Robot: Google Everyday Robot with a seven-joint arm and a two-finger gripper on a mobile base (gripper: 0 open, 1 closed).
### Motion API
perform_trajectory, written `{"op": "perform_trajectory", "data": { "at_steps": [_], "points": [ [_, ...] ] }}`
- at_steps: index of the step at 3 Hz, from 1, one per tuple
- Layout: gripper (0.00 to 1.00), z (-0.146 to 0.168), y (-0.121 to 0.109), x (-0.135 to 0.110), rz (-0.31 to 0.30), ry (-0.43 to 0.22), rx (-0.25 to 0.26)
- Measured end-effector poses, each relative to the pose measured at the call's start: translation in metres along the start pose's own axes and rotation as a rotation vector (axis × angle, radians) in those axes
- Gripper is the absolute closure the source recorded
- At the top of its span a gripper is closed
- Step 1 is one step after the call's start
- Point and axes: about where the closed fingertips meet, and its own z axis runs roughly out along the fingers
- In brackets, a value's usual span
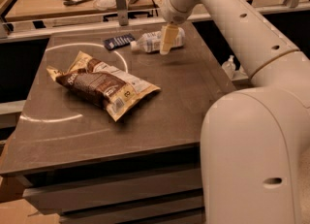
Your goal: Place blue plastic bottle upright
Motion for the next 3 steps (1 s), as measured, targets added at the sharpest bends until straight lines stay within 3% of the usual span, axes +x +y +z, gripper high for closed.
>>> {"op": "perform_trajectory", "data": {
  "at_steps": [1, 2, 3],
  "points": [
    [0.0, 0.016, 0.002, 0.005, 0.012, 0.005, -0.043],
    [0.08, 0.029, 0.008, 0.007, 0.019, 0.004, -0.085],
    [0.31, 0.04, 0.017, 0.007, 0.018, -0.003, -0.135]
  ]
}}
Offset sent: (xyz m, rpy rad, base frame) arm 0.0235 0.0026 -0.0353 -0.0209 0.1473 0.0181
